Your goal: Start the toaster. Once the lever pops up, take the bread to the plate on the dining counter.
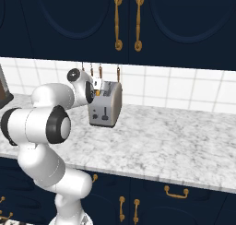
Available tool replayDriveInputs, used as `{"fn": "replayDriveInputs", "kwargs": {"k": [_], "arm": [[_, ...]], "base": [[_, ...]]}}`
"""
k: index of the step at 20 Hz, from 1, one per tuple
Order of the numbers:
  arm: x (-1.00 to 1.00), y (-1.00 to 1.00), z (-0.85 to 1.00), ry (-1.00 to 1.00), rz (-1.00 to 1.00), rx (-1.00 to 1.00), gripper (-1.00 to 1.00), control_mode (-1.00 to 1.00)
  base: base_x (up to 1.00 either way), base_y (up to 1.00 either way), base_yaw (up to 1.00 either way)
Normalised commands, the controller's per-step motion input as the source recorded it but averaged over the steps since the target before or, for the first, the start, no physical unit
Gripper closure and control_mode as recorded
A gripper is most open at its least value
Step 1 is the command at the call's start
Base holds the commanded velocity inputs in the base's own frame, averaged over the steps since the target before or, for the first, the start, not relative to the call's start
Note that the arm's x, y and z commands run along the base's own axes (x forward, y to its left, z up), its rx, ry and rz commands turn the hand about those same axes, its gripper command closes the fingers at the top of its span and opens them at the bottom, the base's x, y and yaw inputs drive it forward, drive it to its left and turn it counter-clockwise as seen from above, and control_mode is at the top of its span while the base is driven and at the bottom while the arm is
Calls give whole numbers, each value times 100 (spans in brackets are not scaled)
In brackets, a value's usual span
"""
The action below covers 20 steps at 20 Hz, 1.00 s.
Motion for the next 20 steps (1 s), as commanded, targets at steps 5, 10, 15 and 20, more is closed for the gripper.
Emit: {"fn": "replayDriveInputs", "kwargs": {"k": [5,10,15,20], "arm": [[0,0,0,0,0,0,-100,-100],[0,0,0,0,0,0,-100,-100],[0,0,0,0,0,0,-100,-100],[0,0,0,0,0,0,-100,-100]], "base": [[0,0,0],[0,0,0],[0,0,0],[0,0,0]]}}
